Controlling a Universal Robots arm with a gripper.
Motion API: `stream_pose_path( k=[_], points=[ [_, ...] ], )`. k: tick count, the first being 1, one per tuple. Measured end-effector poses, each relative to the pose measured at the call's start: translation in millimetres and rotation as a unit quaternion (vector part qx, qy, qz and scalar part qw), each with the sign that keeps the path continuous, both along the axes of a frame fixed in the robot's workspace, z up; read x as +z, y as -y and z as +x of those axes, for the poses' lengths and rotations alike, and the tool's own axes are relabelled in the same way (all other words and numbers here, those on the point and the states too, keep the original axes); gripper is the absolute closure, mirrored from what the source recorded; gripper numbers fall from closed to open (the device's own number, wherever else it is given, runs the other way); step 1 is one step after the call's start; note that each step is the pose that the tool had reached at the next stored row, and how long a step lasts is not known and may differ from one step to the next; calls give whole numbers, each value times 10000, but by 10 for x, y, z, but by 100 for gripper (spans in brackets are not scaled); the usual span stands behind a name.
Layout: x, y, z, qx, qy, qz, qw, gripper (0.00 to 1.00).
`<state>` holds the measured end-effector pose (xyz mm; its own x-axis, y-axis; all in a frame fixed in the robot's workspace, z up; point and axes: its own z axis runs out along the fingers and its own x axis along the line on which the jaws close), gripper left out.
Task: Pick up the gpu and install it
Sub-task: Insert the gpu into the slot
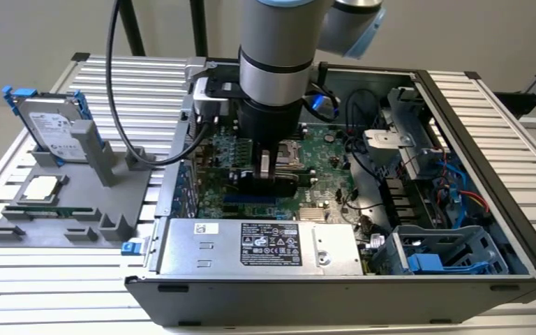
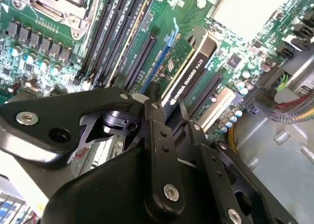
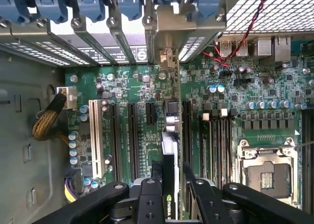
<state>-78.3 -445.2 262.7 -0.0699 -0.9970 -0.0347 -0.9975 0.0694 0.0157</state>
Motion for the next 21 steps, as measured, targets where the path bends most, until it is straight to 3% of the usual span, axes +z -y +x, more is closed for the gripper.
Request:
stream_pose_path(
  k=[21],
  points=[
    [25, 28, 69, 58, -6, -1, 10000, 100]
  ],
)
